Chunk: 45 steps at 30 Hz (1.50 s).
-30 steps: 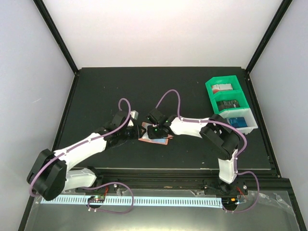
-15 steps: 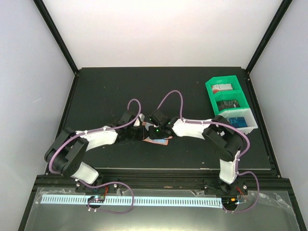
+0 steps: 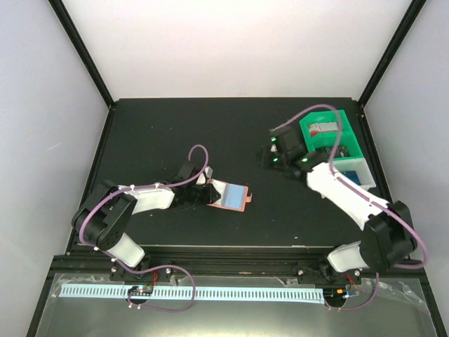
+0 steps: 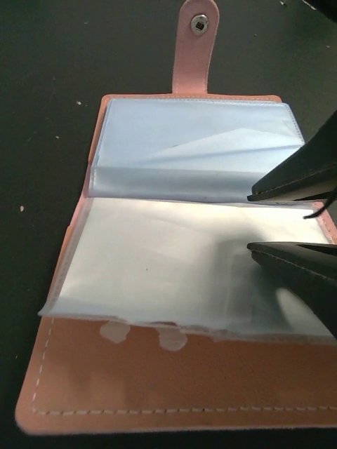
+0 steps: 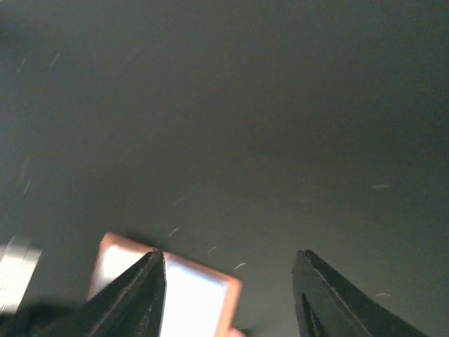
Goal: Put the credit cards into the card holder
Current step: Adjust the storage box at the center of the board.
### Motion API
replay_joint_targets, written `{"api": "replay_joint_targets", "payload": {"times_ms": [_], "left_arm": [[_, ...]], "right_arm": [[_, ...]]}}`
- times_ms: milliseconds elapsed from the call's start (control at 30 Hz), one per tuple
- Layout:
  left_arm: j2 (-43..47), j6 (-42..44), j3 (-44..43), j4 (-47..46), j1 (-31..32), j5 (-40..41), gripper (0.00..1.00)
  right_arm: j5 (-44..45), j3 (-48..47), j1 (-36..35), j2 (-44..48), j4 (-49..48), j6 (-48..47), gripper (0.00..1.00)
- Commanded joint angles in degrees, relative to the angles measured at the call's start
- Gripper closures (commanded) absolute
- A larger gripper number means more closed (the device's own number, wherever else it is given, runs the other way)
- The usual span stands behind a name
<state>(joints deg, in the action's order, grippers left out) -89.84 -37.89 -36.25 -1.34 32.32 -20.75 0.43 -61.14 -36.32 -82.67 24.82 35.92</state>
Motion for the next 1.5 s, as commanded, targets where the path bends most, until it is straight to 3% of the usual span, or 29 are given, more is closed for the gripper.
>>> {"api": "replay_joint_targets", "payload": {"times_ms": [0,67,133,367,467,700,833,1167,1467], "left_arm": [[1.07,1.95,-0.45,-0.72,-0.2,-1.48,0.81],[1.07,2.18,-0.78,-0.27,-0.16,-1.58,0.81],[0.76,2.43,-1.28,0.32,-0.18,-1.91,0.8],[0.45,3.2,-1.76,1.74,-0.21,-1.62,0.76],[0.33,3.05,-1.51,1.58,-0.16,-1.46,0.76],[-0.29,2.39,-1.46,1.01,-0.16,-1.91,0.75],[-0.5,2.37,-1.41,1.07,-0.15,-2.33,0.75],[-0.51,2.07,-1.04,0.66,-0.15,-2.58,0.76],[-0.6,1.84,-0.08,-0.24,-0.16,-2.62,0.75]], "right_arm": [[6.62,2.13,11.95,3.89,5.7,-5.59,0.4],[8.74,1.78,16.08,4.17,6.16,-7.41,0.31],[9.05,0.44,19.99,2.58,6.55,-8.99,0.28],[9.82,-6.83,30.85,-11.13,5.41,-14.96,0.25],[10.95,-9.06,32.4,-15.04,4.27,-17.36,0.25],[11.34,-15.92,32.65,-24.09,7.58,-20.53,0.24],[6.11,-17.33,32.56,-27.04,8.5,-21.97,0.24],[-1.28,-17.84,31.77,-28.71,10.43,-23.75,0.23],[-7.04,-13.63,24.98,-27.26,8.22,-23.01,0.24]]}}
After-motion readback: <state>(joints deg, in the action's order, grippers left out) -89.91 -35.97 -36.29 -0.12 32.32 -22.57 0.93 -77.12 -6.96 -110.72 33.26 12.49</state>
